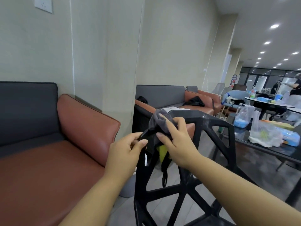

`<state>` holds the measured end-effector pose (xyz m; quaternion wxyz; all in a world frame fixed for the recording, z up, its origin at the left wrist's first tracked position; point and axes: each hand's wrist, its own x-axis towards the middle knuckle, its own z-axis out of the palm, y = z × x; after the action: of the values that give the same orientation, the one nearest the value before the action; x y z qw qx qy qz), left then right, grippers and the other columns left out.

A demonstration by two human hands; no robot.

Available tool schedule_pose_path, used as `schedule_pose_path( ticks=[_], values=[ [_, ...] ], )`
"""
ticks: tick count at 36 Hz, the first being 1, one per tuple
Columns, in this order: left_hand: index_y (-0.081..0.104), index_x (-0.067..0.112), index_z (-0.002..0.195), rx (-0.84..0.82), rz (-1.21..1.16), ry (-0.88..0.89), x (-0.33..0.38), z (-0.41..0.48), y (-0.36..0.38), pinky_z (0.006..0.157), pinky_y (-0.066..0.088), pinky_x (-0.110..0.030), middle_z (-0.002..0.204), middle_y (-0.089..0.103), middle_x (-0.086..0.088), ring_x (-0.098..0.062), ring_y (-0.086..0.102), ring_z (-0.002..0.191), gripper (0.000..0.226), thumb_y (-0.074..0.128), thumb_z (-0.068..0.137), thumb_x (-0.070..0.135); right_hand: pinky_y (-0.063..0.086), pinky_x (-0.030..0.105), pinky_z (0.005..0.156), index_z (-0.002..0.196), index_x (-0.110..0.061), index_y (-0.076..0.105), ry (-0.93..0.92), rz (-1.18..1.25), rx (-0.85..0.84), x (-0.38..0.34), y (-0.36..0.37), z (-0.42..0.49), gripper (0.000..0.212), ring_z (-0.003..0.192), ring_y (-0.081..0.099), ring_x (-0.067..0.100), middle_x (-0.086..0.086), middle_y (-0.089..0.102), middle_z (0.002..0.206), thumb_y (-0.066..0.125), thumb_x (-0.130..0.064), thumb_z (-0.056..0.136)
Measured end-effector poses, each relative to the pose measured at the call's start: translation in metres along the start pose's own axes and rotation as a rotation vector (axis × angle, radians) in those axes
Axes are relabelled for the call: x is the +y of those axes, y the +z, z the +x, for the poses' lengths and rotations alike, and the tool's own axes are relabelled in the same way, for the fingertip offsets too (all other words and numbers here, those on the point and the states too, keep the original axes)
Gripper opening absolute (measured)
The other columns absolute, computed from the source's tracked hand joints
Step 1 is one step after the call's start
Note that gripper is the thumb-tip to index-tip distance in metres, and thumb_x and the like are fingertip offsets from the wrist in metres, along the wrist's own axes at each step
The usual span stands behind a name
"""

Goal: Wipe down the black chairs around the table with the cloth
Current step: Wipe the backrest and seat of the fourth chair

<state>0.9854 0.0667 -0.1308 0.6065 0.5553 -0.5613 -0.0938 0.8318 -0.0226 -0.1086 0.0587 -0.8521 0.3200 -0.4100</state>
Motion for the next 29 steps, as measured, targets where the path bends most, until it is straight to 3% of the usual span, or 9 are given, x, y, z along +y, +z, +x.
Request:
schedule_pose_path(
  ticks=[3,7,10,13,17,20,22,25,29],
  values=[
    [0.068,0.041,0.089,-0.039,0.009,-0.031,-0.002,0.002,-0.002,0.073,0.048,-0.012,0.075,0.068,0.023,0.004,0.064,0.074,0.025,0.063,0.088,0.017,0.026,0.020,0.095,0.145,-0.029,0.035,-0.013,-0.170,0.023,0.018,-0.005,0.009,0.053,0.101,0.026,0.011,-0.004,0.027,0.114,0.052,-0.036,0.095],
    [0.072,0.029,0.098,-0.121,0.009,-0.088,-0.002,0.009,-0.005,0.085,0.053,-0.032,0.083,0.072,0.016,-0.004,0.067,0.084,0.020,0.058,0.091,0.017,0.035,0.045,0.101,0.133,-0.027,0.045,0.283,-0.134,0.145,0.033,-0.003,0.036,0.041,0.106,0.039,0.031,0.005,0.033,0.111,0.048,-0.042,0.094],
    [0.073,0.026,0.092,-0.138,0.015,-0.102,-0.004,0.012,-0.007,0.085,0.053,-0.041,0.080,0.072,0.007,-0.013,0.068,0.081,0.016,0.058,0.091,0.021,0.033,0.035,0.098,0.135,-0.027,0.043,0.314,-0.086,0.181,0.023,0.007,0.036,0.041,0.104,0.037,0.027,0.005,0.031,0.113,0.046,-0.040,0.096],
    [0.071,0.024,0.089,-0.167,0.041,-0.086,-0.005,0.014,-0.008,0.082,0.053,-0.044,0.077,0.071,-0.001,-0.021,0.066,0.080,0.015,0.056,0.091,0.025,0.030,0.026,0.095,0.137,-0.030,0.041,0.176,-0.006,0.142,0.010,0.013,0.017,0.042,0.107,0.033,0.017,-0.002,0.028,0.113,0.049,-0.036,0.096],
    [0.071,0.024,0.087,-0.176,0.073,-0.073,-0.004,0.015,-0.009,0.077,0.053,-0.045,0.076,0.069,-0.006,-0.027,0.063,0.081,0.016,0.056,0.093,0.022,0.024,0.009,0.101,0.139,-0.052,0.021,-0.077,0.101,-0.052,-0.002,0.018,-0.010,0.057,0.112,0.032,0.006,-0.013,0.023,0.115,0.051,-0.042,0.092],
    [0.072,0.022,0.084,-0.188,0.057,-0.082,-0.002,0.014,-0.011,0.076,0.050,-0.045,0.074,0.066,-0.011,-0.027,0.060,0.072,0.018,0.056,0.093,0.023,0.028,0.013,0.101,0.145,-0.038,0.029,-0.175,-0.017,-0.082,0.004,0.012,-0.004,0.059,0.107,0.033,0.007,-0.012,0.023,0.114,0.049,-0.045,0.090],
    [0.069,0.017,0.080,-0.199,0.063,-0.088,-0.001,0.015,-0.012,0.074,0.050,-0.045,0.068,0.059,-0.015,-0.018,0.051,0.063,0.019,0.055,0.092,0.021,0.030,0.021,0.097,0.145,-0.030,0.036,-0.077,-0.036,0.030,0.013,0.005,0.009,0.056,0.101,0.032,0.010,-0.003,0.028,0.112,0.052,-0.040,0.092],
    [0.066,0.017,0.075,-0.214,0.091,-0.107,0.001,0.016,-0.012,0.073,0.050,-0.040,0.062,0.058,-0.004,-0.018,0.053,0.061,0.021,0.055,0.092,0.020,0.022,0.016,0.080,0.141,-0.021,0.042,0.172,-0.052,0.101,0.015,0.000,0.022,0.045,0.081,0.019,0.005,0.000,0.028,0.111,0.050,-0.032,0.097],
    [0.063,0.021,0.081,-0.208,0.096,-0.114,0.007,0.018,-0.009,0.077,0.053,-0.042,0.074,0.065,-0.004,-0.023,0.062,0.074,0.015,0.054,0.093,0.020,0.030,0.022,0.093,0.143,-0.029,0.036,0.181,-0.012,0.079,0.008,0.004,0.017,0.049,0.096,0.029,0.010,-0.001,0.029,0.114,0.048,-0.037,0.097]
  ],
)
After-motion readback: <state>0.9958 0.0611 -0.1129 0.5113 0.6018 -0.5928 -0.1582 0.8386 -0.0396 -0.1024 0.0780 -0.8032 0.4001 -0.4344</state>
